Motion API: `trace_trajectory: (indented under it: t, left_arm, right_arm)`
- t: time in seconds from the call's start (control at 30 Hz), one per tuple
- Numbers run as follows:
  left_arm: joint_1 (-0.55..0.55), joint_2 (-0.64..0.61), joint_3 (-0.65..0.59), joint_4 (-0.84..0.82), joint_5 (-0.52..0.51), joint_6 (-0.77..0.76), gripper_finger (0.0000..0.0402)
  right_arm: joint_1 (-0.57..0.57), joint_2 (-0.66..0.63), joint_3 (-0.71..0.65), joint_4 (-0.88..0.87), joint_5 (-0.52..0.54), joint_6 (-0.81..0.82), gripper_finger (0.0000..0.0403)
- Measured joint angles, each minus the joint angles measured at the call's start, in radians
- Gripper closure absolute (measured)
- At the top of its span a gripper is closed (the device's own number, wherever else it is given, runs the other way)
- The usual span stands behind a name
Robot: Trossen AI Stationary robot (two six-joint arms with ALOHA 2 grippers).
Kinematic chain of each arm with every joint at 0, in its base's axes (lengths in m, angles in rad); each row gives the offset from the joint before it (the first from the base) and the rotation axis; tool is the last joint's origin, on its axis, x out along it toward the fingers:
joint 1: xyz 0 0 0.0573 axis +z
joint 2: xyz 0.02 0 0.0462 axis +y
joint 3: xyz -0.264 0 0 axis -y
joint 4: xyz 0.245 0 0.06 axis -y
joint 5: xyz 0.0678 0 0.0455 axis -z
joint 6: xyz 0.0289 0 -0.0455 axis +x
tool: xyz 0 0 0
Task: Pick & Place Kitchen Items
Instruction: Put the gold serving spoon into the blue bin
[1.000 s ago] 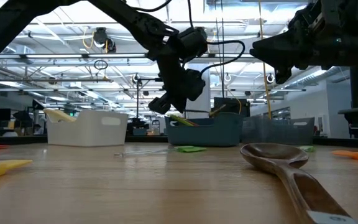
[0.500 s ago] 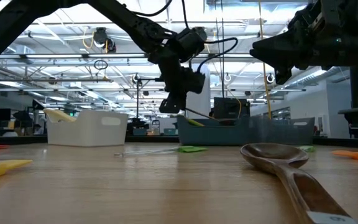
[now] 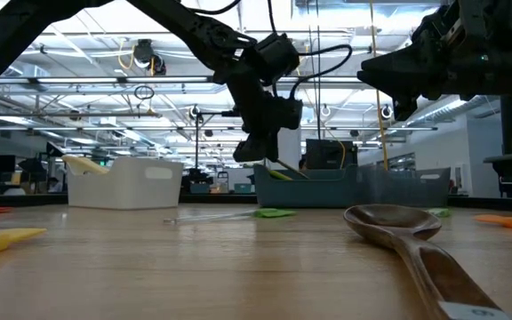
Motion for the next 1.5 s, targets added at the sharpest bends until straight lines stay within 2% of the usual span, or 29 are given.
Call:
trace_trajectory:
  t: [0.23,0.37,0.73,0.83,0.9,1.13,1.37,1.5]
  left_arm:
    - [0.0,-0.002,0.0,-0.13,0.005,-0.088,0.0364]
    - [-0.002,-0.002,0.0,-0.096,-0.01,-0.115,0.0364]
    - [-0.057,-0.002,0.0,-0.085,-0.162,-0.03,0.0364]
    - [-0.073,-0.002,0.0,-0.056,-0.169,-0.065,0.0364]
    - [-0.076,-0.002,0.0,-0.039,-0.161,-0.09,0.0364]
    - [-0.048,-0.002,0.0,-0.041,-0.039,-0.143,0.0364]
    - [0.005,-0.002,0.0,-0.076,-0.035,-0.179,0.0363]
    - [0.022,-0.002,0.0,-0.08,-0.035,-0.166,0.0339]
  right_arm:
    - [0.0,0.0,0.0,0.0,0.0,0.0,0.0321]
    - [0.0,0.0,0.0,0.0,0.0,0.0,0.0321]
    - [0.0,0.0,0.0,-0.012,0.0,-0.001,0.0321]
    - [0.0,0.0,0.0,-0.022,0.0,-0.002,0.0322]
    - [0.0,0.0,0.0,-0.025,0.0,-0.013,0.0323]
    - [0.0,0.0,0.0,-0.017,0.0,-0.013,0.0324]
    - [0.0,0.0,0.0,-0.006,0.0,-0.015,0.0325]
    - [0.0,0.0,0.0,-0.007,0.0,-0.009,0.0325]
